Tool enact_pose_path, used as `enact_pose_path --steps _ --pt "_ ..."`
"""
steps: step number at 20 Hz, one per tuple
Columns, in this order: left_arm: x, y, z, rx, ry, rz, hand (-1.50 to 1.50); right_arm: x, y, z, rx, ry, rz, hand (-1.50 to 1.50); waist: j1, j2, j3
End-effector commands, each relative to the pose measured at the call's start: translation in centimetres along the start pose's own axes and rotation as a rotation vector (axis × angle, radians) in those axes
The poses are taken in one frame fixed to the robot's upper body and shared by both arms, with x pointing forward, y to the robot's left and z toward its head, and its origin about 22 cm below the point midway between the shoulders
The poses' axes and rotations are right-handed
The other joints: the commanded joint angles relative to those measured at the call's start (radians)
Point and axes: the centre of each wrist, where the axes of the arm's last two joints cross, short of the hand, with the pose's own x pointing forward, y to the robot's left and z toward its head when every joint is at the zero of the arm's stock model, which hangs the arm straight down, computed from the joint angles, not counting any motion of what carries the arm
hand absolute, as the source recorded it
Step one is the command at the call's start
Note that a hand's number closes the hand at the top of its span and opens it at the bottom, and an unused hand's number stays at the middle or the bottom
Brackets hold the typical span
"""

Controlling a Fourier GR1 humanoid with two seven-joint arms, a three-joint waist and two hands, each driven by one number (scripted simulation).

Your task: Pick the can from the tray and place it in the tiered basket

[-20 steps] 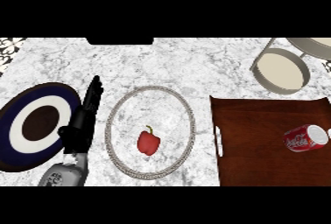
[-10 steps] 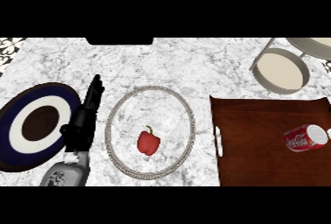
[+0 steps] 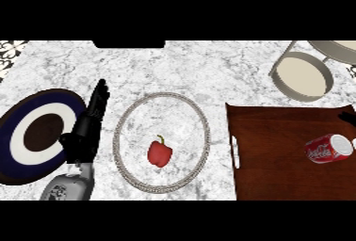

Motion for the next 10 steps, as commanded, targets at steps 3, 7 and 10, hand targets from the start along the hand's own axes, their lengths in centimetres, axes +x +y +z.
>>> enact_pose_path --steps 3,7,10 --pt "-0.7 0.7 1.9 0.010 0.001 -0.009 0.00 2.4 0.5 -3.0 0.017 0.016 0.004 -1.50 0.007 0.000 0.000" --pt "-0.7 -1.7 -1.6 0.004 -0.005 -0.016 0.00 -0.4 3.0 -2.8 0.013 0.007 -0.001 -1.50 -0.003 0.001 0.000" --pt "-0.8 -1.0 -0.7 0.003 0.007 -0.003 0.00 0.0 3.1 -3.5 0.007 0.009 -0.014 -1.50 -0.001 0.000 0.000"
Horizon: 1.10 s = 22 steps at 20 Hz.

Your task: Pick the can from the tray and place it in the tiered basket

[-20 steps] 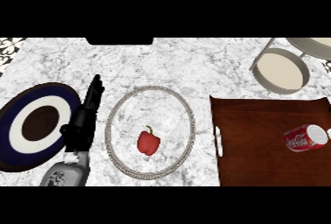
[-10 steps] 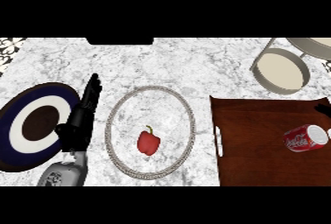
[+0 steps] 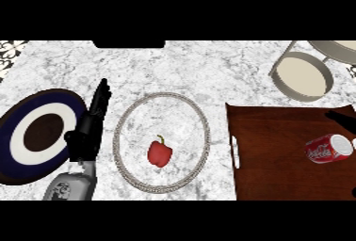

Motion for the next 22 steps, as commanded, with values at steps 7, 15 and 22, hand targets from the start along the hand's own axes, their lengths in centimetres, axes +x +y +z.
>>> enact_pose_path --steps 7,15,22 --pt "-0.2 -0.1 0.8 0.000 -0.005 0.006 0.00 -0.2 3.2 -1.2 0.030 -0.008 -0.016 -1.50 0.000 0.000 0.000" --pt "1.3 0.2 -0.1 0.018 -0.007 0.013 0.00 -0.9 3.3 -3.3 -0.001 -0.013 -0.067 -1.50 0.001 0.000 0.000" --pt "1.3 1.9 -2.1 -0.012 -0.003 0.000 0.00 -1.3 5.5 -3.5 -0.133 -0.033 -0.024 1.50 -0.001 0.001 0.000"
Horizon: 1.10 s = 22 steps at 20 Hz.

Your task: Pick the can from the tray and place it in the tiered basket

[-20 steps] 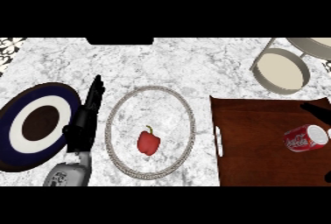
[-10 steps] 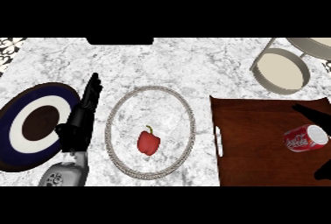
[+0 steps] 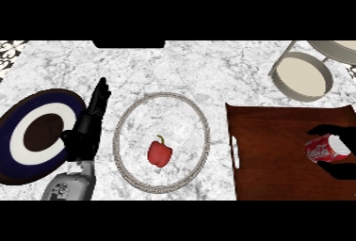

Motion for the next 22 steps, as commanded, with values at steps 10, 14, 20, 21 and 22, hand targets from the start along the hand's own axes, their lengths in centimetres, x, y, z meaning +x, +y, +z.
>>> enact_pose_path --steps 10,14,20,21,22 --pt "0.1 -1.1 0.3 -0.022 -0.003 0.005 0.00 9.4 3.8 -3.4 0.078 0.092 0.519 1.50 0.030 0.005 -0.001" --pt "0.3 -0.5 -0.9 0.001 -0.009 0.002 0.00 11.4 3.6 -6.0 0.073 0.127 0.533 1.50 0.007 0.003 0.001" --pt "-1.0 1.8 0.7 -0.002 0.008 0.003 0.00 13.1 0.1 -4.8 -0.114 0.159 0.470 1.50 0.002 0.000 0.001" --pt "-0.4 1.2 0.1 0.005 0.010 0.000 0.00 13.7 -0.9 -4.3 -0.138 0.172 0.462 1.50 0.000 -0.001 0.001" --pt "0.2 -0.5 -0.5 0.001 -0.004 0.001 0.00 15.2 -1.4 -4.5 -0.173 0.182 0.448 1.50 -0.001 -0.001 0.001"
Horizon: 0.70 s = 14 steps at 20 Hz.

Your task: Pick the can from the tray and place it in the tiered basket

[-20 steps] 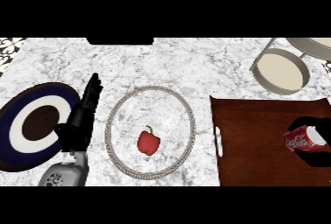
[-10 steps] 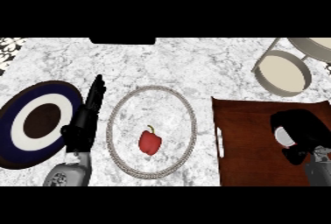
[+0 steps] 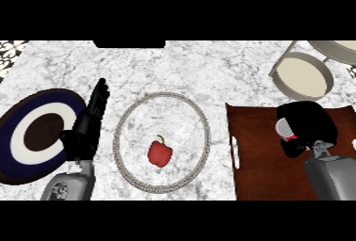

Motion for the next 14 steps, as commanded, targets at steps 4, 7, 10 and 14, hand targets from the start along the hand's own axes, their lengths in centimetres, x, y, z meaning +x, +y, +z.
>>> enact_pose_path --steps 4,7,10,14 --pt "0.3 -1.3 -0.2 0.014 0.010 -0.001 0.00 -2.0 -7.1 5.3 -0.192 0.084 -0.043 1.50 -0.021 -0.005 0.000" --pt "-0.3 -1.4 0.1 0.001 0.020 0.006 0.00 -3.5 -11.0 5.8 -0.292 0.114 -0.114 1.50 -0.010 -0.003 0.000" --pt "-0.5 0.5 1.2 0.020 -0.018 -0.016 0.00 -3.8 -15.4 8.6 -0.331 0.124 -0.146 1.50 -0.005 -0.005 0.000" --pt "-0.5 -0.7 0.7 -0.001 -0.005 0.003 0.00 -6.9 -18.6 10.5 -0.358 0.138 -0.183 1.50 -0.006 -0.002 0.001"
